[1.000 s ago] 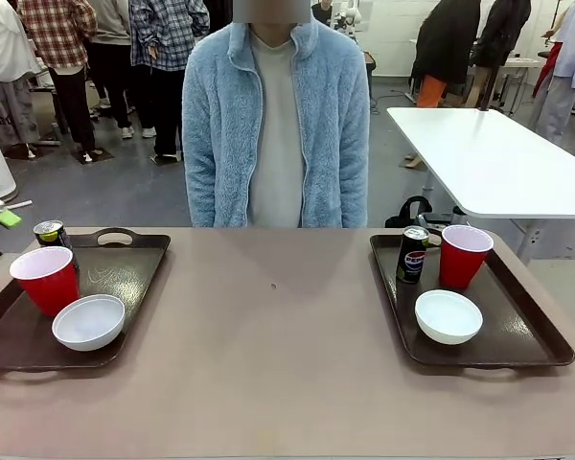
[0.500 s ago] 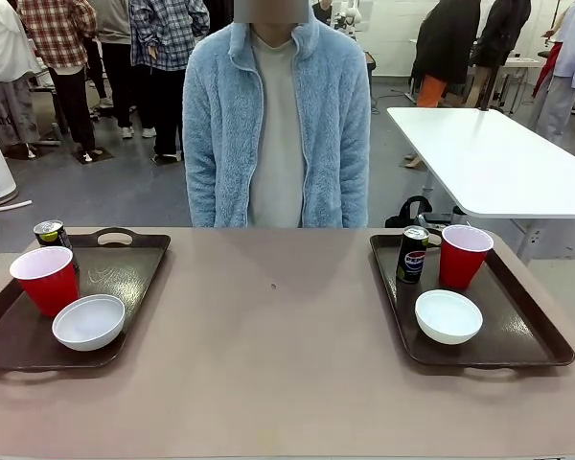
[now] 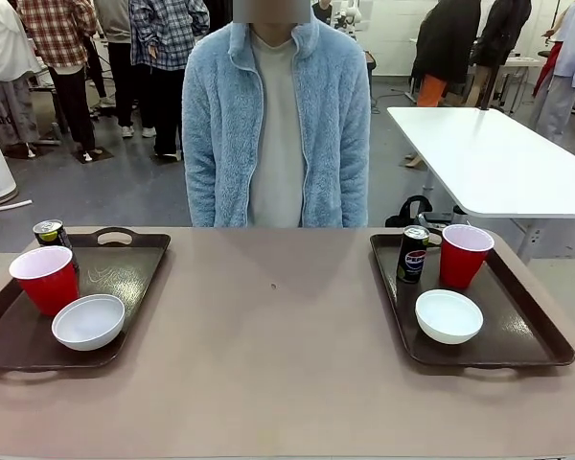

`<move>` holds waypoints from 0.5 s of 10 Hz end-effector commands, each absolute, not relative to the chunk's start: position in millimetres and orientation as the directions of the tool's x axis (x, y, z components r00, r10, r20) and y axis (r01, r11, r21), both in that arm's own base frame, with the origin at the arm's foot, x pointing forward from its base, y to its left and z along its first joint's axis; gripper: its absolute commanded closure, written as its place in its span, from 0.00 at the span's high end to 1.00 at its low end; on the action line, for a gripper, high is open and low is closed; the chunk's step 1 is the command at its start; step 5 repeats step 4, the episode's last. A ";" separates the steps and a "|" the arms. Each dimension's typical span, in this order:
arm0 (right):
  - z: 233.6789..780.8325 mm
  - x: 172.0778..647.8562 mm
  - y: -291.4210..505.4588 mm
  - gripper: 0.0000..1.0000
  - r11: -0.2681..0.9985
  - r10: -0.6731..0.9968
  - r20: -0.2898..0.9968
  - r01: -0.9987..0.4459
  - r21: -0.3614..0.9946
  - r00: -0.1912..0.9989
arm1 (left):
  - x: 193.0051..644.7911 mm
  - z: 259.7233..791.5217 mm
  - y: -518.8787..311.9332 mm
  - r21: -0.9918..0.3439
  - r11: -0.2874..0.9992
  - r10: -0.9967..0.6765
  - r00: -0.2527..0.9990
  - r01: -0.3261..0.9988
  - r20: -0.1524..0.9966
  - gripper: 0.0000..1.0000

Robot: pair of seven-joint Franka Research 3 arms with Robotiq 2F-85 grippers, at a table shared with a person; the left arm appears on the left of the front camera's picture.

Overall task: Prepare tableware on both trays.
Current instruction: Pick up a Picnic Bowl from the table and place it on a Handle tray.

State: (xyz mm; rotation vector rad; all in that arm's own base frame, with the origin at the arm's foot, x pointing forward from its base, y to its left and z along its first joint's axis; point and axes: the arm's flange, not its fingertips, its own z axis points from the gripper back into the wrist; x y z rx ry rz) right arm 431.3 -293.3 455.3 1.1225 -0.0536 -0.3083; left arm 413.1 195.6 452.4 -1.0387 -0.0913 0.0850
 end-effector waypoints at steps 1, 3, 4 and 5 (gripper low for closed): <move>456.7 432.8 -294.2 0.93 0.390 -0.267 -0.118 0.219 0.895 0.956 | 412.6 450.2 194.6 -0.870 0.492 0.115 0.992 -0.017 0.046 1.00; 456.7 432.8 -294.2 0.93 0.390 -0.267 -0.118 0.219 0.895 0.956 | 412.6 450.2 194.6 -0.870 0.492 0.115 0.992 -0.017 0.046 1.00; 456.7 432.8 -294.2 0.93 0.390 -0.267 -0.118 0.219 0.895 0.956 | 412.6 450.2 194.6 -0.870 0.492 0.115 0.992 -0.017 0.046 1.00; 456.7 432.8 -294.2 0.93 0.390 -0.267 -0.118 0.219 0.895 0.956 | 412.6 450.2 194.6 -0.870 0.492 0.115 0.992 -0.017 0.046 1.00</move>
